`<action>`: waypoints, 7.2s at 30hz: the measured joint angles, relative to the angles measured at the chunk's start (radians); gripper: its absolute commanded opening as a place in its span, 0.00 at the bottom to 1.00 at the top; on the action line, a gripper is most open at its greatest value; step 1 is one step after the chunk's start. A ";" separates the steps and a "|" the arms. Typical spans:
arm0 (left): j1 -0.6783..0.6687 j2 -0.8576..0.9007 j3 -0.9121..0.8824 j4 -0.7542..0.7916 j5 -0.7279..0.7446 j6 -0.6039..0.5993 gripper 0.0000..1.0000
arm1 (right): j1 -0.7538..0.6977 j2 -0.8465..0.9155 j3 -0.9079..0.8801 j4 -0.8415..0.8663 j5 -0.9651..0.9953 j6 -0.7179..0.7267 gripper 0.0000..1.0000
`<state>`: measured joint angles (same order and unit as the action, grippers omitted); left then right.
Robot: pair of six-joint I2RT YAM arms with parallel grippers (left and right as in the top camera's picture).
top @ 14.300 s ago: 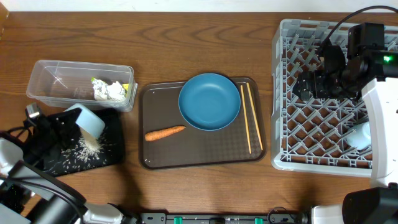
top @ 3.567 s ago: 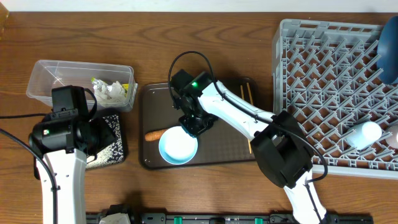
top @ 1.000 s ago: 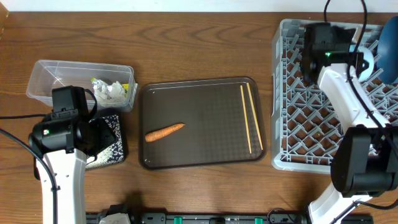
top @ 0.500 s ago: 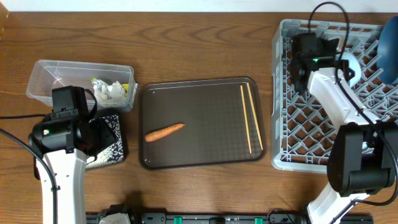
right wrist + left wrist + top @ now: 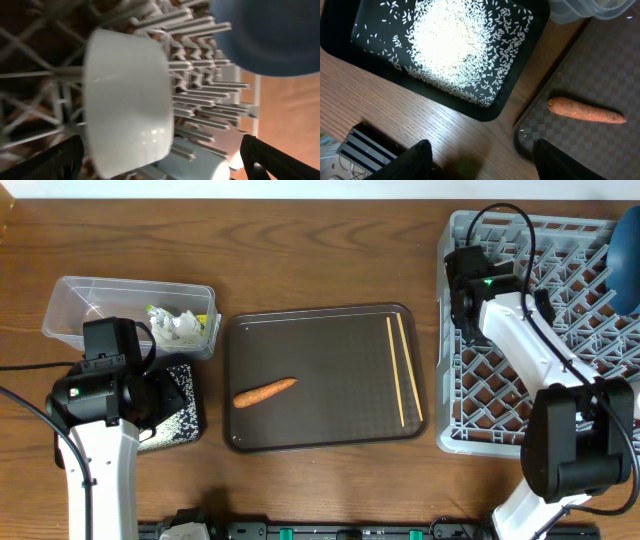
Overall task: Sort waste into correct bins and load items into the dishwasher rack
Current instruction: 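Carry the bowl with the right gripper and place it in the rack, then move the right gripper to the wooden chopsticks on the tray, then grasp one chopstick and drop it into the dish rack, then return the right gripper to the tray and grasp the second chopstick, then carry the second chopstick into the dish rack with the right gripper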
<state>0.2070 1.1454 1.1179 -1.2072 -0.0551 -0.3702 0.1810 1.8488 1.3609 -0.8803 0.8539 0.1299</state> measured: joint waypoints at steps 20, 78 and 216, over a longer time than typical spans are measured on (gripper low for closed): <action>0.000 0.000 0.000 -0.005 0.000 0.000 0.67 | -0.068 -0.288 0.032 0.130 -0.544 -0.142 0.99; 0.000 0.000 0.000 -0.004 0.003 0.000 0.68 | 0.276 0.202 0.032 0.039 -0.838 0.211 0.15; 0.000 0.000 0.000 -0.015 0.003 0.000 0.68 | 0.210 0.185 0.003 0.003 -0.853 0.094 0.01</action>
<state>0.2070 1.1454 1.1179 -1.2221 -0.0517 -0.3698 0.3912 2.0335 1.3636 -0.8772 0.0013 0.2237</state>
